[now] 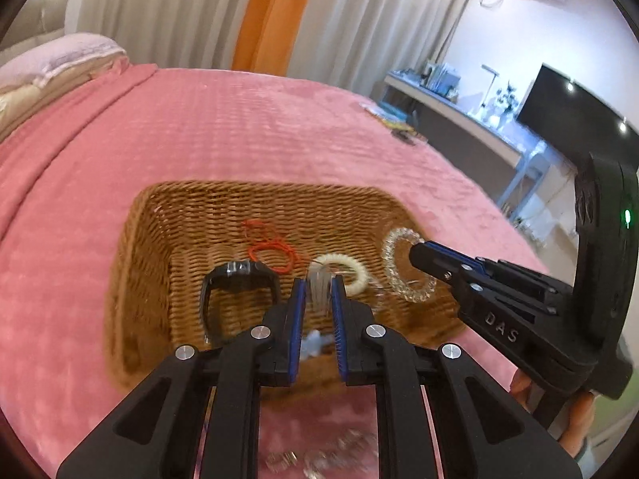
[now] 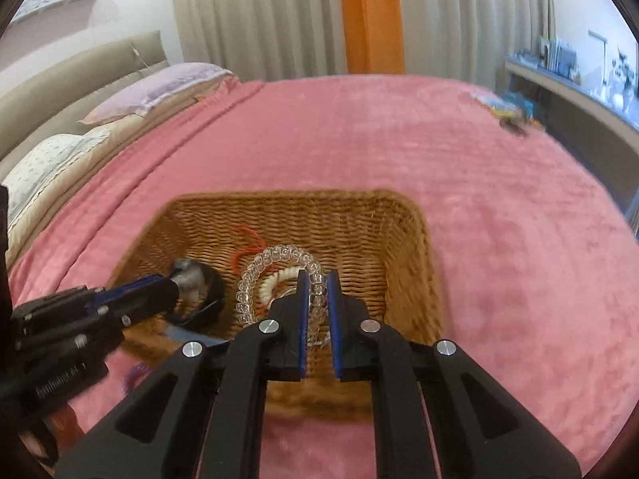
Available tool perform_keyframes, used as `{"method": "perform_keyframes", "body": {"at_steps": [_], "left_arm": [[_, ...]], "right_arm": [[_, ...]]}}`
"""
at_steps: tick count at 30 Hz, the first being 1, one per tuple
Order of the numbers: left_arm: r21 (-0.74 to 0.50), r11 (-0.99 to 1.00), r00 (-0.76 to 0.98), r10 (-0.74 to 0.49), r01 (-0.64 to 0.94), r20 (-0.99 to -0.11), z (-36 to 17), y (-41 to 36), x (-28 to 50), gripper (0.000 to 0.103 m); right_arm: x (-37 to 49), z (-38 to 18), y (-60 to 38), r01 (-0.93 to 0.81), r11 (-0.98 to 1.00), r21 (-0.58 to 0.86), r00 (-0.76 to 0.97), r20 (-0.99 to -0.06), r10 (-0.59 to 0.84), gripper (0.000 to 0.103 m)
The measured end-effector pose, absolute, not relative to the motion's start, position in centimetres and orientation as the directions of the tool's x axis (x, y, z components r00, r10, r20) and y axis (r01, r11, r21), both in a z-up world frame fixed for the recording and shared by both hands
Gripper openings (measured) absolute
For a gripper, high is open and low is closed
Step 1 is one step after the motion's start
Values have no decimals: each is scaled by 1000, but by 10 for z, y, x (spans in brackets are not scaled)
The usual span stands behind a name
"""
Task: Organize jewelry
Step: 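Carry the clip and bead bracelet into the basket while both tools open to release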
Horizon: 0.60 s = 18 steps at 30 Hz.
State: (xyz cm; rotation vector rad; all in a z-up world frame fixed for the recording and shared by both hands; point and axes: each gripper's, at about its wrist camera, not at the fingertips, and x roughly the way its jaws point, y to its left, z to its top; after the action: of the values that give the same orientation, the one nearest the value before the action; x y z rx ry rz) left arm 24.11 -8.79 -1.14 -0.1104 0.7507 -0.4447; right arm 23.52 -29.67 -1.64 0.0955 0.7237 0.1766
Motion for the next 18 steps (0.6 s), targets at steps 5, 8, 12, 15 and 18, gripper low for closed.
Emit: {"method": "perform_keyframes", "body": {"at_steps": [5, 8, 12, 15, 18], "left_arm": [[-240, 906, 642, -417, 348, -643, -33, -91, 252, 12], [-254, 904, 633, -424, 345, -648, -37, -89, 255, 12], [-271, 902, 638, -430, 337, -638, -35, -85, 256, 12], [-306, 886, 642, -463, 348, -611, -31, -77, 254, 22], [-359, 864, 658, -501, 353, -562, -23, -63, 246, 43]], "right_arm": [[250, -34, -297, -115, 985, 129, 725, -667, 172, 7], [252, -40, -298, -113, 985, 134, 717, -675, 174, 7], [251, -41, -297, -111, 985, 134, 717, -675, 173, 8], [246, -38, -302, -135, 974, 180, 720, -658, 221, 9], [242, -34, -306, -134, 972, 192, 733, -641, 228, 15]]}}
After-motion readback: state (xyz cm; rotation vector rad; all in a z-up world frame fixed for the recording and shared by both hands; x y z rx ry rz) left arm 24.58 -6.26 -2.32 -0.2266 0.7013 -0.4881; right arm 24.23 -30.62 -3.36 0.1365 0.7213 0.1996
